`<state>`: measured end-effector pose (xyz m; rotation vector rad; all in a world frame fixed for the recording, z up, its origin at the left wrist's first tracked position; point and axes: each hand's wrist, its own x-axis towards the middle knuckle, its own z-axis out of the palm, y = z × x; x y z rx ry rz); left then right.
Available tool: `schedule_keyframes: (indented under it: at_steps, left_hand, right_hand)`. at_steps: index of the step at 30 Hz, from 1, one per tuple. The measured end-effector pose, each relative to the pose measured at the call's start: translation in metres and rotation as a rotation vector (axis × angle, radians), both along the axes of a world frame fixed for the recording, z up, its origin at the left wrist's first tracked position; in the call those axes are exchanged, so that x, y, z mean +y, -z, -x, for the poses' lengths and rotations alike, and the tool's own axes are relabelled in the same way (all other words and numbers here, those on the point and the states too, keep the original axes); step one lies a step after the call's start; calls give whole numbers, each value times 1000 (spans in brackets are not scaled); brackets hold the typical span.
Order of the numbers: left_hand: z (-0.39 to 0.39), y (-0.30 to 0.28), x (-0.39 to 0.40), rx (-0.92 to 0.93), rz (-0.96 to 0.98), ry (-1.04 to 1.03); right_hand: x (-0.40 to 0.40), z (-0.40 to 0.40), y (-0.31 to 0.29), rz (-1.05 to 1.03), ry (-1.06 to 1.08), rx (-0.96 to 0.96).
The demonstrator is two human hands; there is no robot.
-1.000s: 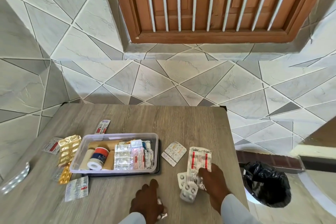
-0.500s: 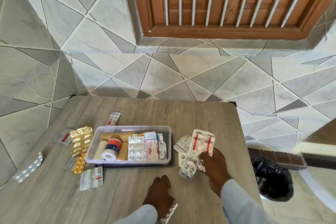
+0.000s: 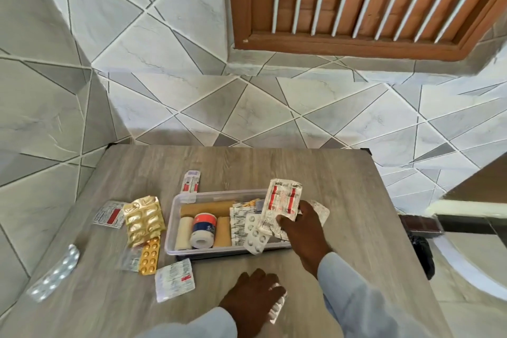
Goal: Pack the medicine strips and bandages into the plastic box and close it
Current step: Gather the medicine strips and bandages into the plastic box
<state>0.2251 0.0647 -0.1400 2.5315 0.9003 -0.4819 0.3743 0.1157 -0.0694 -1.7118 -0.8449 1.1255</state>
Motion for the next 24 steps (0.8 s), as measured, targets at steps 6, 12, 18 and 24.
schedule_keyframes:
  at_steps: [6,12,18,24]
  left_hand:
    - [32,-3,17,7,-19,-54]
    - [59,-9,17,-53,-68,-94]
    - [75,-14,17,-17,-57,-199]
    - [79,-30,14,-246,265,-570]
  right_hand:
    - [8,35,11,159,-56,-154]
    - [11,41,5,208,-178,-462]
    - [14,45,11,177,-198,-500]
    - [24,36,16,111,-308,-677]
